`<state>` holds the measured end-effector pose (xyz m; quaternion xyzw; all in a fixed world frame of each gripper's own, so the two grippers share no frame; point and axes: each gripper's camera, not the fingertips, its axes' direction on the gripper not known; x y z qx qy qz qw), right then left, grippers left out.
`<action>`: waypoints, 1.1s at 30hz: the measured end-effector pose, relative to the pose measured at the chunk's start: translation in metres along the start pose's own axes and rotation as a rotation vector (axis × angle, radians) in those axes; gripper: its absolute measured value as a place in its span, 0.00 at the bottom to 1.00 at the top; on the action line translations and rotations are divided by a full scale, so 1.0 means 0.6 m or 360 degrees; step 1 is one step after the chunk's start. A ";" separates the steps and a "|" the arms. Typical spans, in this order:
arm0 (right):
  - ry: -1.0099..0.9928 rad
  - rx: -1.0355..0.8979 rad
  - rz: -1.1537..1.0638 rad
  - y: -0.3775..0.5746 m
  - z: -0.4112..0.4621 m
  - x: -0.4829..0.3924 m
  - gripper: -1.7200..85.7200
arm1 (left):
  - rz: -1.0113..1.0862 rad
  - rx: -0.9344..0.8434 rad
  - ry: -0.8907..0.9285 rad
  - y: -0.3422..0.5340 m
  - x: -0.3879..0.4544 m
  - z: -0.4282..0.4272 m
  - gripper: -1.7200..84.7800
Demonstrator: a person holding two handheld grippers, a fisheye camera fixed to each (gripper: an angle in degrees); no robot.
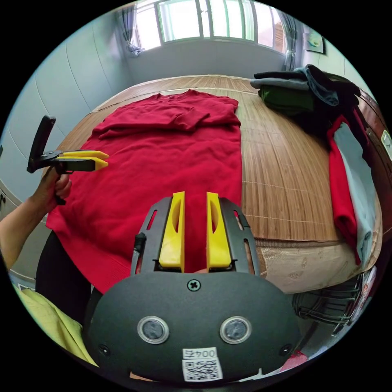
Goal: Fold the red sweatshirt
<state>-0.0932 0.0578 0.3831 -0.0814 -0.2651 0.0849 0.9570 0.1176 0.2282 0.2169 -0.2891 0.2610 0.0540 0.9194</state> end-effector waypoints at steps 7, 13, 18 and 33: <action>-0.0151 0.0099 0.0327 0.027 -0.032 0.092 0.11 | -0.0204 0.0044 -0.0086 0.154 -0.017 -0.040 0.17; -0.0625 0.0032 0.0812 -0.022 -0.001 0.246 0.11 | -0.0295 0.0109 -0.0221 0.178 -0.027 -0.038 0.09; -0.0581 -0.0185 0.0680 -0.060 0.038 0.229 0.09 | -0.0357 0.0133 -0.0138 0.179 -0.044 -0.039 0.05; -0.0149 0.0102 -0.0017 -0.108 -0.025 -0.052 0.04 | -0.0390 0.0140 -0.0154 0.169 -0.035 -0.034 0.03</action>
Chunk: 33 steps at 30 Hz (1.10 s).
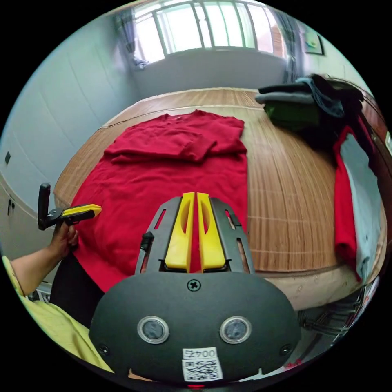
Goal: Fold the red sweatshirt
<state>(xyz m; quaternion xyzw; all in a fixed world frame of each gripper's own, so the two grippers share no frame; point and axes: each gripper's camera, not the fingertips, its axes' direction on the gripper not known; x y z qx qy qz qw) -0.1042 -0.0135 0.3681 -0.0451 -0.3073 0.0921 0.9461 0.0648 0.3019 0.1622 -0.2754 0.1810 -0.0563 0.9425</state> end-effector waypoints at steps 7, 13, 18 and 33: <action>0.0176 -0.0124 -0.0166 -0.043 0.101 -0.092 0.03 | 0.0006 0.0003 -0.0020 -0.002 0.005 0.000 0.03; 0.0223 -0.0140 -0.0136 -0.024 0.139 -0.111 0.01 | 0.0000 0.0005 -0.0016 -0.004 0.001 -0.001 0.03; 0.0360 -0.0139 -0.0212 -0.026 0.153 -0.155 0.01 | 0.0000 0.0009 -0.0015 -0.004 -0.004 -0.003 0.03; 0.0390 -0.0142 -0.0229 -0.047 0.176 -0.172 0.01 | -0.0054 0.0014 0.0072 -0.003 -0.078 -0.016 0.03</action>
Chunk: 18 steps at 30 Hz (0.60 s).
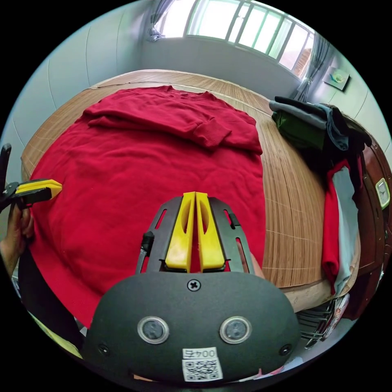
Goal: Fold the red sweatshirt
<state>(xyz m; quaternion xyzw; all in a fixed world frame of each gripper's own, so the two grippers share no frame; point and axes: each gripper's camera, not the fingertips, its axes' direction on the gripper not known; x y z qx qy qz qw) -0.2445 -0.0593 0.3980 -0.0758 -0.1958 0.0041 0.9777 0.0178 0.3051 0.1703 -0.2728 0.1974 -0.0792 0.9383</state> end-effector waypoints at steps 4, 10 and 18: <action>-0.0027 -0.0006 0.0005 -0.005 0.007 0.014 0.01 | -0.0022 -0.0020 0.0197 0.002 -0.048 -0.019 0.03; -0.0001 -0.0010 -0.0005 -0.010 0.019 0.036 0.01 | -0.0152 0.0347 0.0335 0.153 -0.191 -0.225 0.05; -0.0558 -0.0034 0.0165 -0.007 -0.002 0.169 0.08 | -0.0728 0.0377 0.0468 0.399 -0.460 -0.288 0.19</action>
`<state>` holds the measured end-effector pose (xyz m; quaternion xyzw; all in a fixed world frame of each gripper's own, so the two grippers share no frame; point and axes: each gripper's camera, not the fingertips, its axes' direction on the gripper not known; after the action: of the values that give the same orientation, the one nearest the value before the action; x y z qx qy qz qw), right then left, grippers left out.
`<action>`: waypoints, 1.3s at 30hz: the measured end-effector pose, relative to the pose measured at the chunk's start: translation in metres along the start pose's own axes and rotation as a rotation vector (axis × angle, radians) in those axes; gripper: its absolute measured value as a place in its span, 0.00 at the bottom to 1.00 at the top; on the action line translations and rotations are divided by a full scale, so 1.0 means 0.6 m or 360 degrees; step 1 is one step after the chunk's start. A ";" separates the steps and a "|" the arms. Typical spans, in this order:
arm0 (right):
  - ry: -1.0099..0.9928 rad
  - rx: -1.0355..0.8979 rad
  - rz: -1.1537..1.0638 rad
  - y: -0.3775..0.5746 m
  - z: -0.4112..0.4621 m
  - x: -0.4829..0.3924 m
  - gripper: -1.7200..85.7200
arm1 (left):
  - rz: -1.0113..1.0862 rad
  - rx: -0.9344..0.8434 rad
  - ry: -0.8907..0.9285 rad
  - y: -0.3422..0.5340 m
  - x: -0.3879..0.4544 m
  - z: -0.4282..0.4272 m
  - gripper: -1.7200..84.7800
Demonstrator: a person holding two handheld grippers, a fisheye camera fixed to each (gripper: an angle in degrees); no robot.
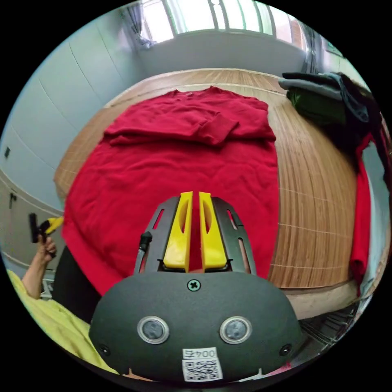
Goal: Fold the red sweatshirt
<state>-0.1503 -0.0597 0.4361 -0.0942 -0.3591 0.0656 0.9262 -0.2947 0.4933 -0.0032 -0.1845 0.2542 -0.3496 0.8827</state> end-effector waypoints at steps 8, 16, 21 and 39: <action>-0.0425 0.0110 0.0502 0.238 -0.177 0.210 0.20 | -0.0172 -0.0081 0.0438 -0.003 -0.119 0.041 0.24; -0.0917 0.0175 0.1102 0.480 -0.104 0.365 0.21 | -0.0282 -0.0128 0.0637 -0.013 -0.169 0.064 0.25; -0.1338 0.0320 0.1196 0.501 -0.057 0.402 0.21 | -0.0294 -0.0158 0.0725 -0.025 -0.179 0.077 0.22; -0.1196 0.0505 0.0676 0.409 -0.332 0.332 0.07 | 0.0035 0.0076 0.0747 -0.037 -0.039 -0.133 0.05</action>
<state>0.1177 0.1914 0.3677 0.0076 -0.6283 0.3378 0.7008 -0.3673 0.4829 -0.0488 -0.0745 0.4460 -0.3792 0.8073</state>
